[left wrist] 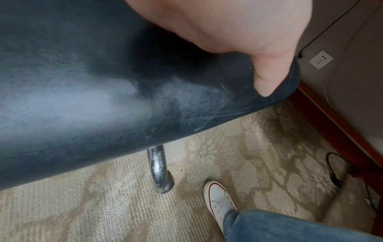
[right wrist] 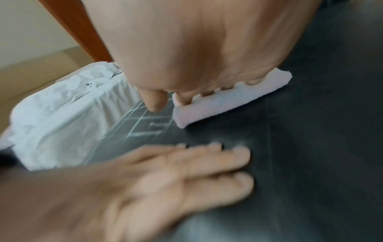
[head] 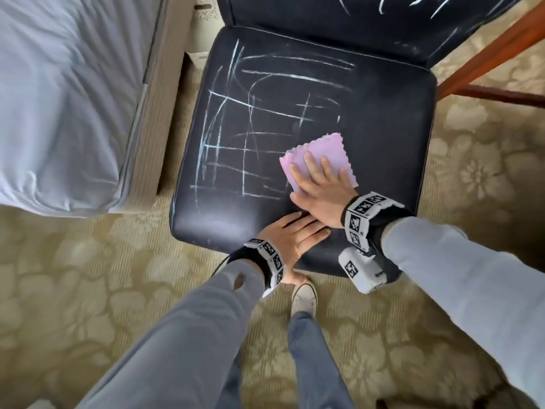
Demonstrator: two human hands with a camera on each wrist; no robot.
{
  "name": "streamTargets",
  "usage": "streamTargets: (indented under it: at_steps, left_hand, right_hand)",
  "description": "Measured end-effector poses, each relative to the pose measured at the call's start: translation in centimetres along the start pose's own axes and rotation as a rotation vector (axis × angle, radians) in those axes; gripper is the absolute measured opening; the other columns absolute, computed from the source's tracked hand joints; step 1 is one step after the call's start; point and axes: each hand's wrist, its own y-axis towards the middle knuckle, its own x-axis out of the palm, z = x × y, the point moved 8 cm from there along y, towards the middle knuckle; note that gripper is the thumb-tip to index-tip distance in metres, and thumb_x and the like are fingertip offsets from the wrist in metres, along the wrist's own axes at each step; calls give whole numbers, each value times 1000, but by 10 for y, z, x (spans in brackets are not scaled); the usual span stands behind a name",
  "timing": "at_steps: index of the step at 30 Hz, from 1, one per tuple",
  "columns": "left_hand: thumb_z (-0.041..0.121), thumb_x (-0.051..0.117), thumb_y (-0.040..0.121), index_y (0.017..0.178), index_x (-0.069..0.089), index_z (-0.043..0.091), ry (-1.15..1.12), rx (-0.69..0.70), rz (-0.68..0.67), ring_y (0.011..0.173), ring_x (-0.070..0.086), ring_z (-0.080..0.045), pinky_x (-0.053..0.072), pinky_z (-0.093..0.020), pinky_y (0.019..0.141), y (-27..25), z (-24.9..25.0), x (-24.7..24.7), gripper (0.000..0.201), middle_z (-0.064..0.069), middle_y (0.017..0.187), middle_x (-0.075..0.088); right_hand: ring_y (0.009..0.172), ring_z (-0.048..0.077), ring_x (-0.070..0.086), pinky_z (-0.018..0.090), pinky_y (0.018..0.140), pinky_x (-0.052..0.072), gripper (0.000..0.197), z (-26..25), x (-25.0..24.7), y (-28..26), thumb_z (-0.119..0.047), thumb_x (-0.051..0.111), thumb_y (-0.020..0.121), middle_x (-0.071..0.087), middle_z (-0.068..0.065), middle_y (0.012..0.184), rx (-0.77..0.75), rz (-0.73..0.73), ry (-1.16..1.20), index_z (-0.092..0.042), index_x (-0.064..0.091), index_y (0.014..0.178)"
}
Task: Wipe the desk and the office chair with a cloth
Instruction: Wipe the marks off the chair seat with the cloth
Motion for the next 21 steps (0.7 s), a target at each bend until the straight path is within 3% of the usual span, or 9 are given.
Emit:
streamTargets:
  at_steps: [3,6,9,13,17,19,21]
  left_hand:
    - [71,56,85,161,4,15,19,-8,-39,152,10,-24,-6,-38,121,-3,4,-5,108,-2,167,14]
    - [67,61,84,161,0,16,17,-16,-37,154,2,-22,-9,-39,121,-6,4,-8,111,-3,168,4]
    - [59,65,83,161,-3,17,3,-3,-15,155,-10,-21,-12,-41,122,-10,6,-12,112,-2,168,-10]
    - [47,68,85,161,6,15,-17,-40,7,155,-3,-26,-1,-47,125,-25,9,-13,103,-6,169,-3]
    - [44,70,83,160,5,10,69,-42,-74,154,3,-30,-8,-46,122,-46,7,2,107,-10,168,7]
    - [44,73,83,159,14,11,75,-33,-96,152,9,-32,-5,-40,123,-50,2,7,102,-9,165,18]
    - [48,75,80,159,13,12,63,-14,-99,152,9,-31,-4,-41,124,-47,-1,8,106,-7,165,17]
  right_hand:
    - [148,33,-23,60,118,-3,65,-14,28,-32,-52,16,103,-30,1,160,-70,-130,-85,-32,-18,154]
    - [149,30,-23,58,119,-4,59,-13,21,-25,-51,13,104,-29,-4,161,-79,-162,-10,-38,-16,154]
    - [150,25,-20,55,120,-5,57,-15,-10,5,-53,15,103,-24,-9,162,-54,-89,40,-43,-8,154]
    - [150,24,-20,56,119,-6,59,-24,-25,24,-56,16,101,-24,-9,162,16,-45,134,-43,-5,155]
    - [150,29,-18,60,118,-2,62,-47,12,-23,-56,7,97,-22,-1,163,-134,-79,36,-40,-14,153]
    - [149,28,-21,58,120,-3,60,-53,34,-45,-54,5,98,-27,-4,161,-157,-135,-2,-43,-22,150]
    - [148,25,-25,55,120,-6,57,-49,43,-45,-50,11,103,-32,-9,159,-141,-183,-10,-44,-21,150]
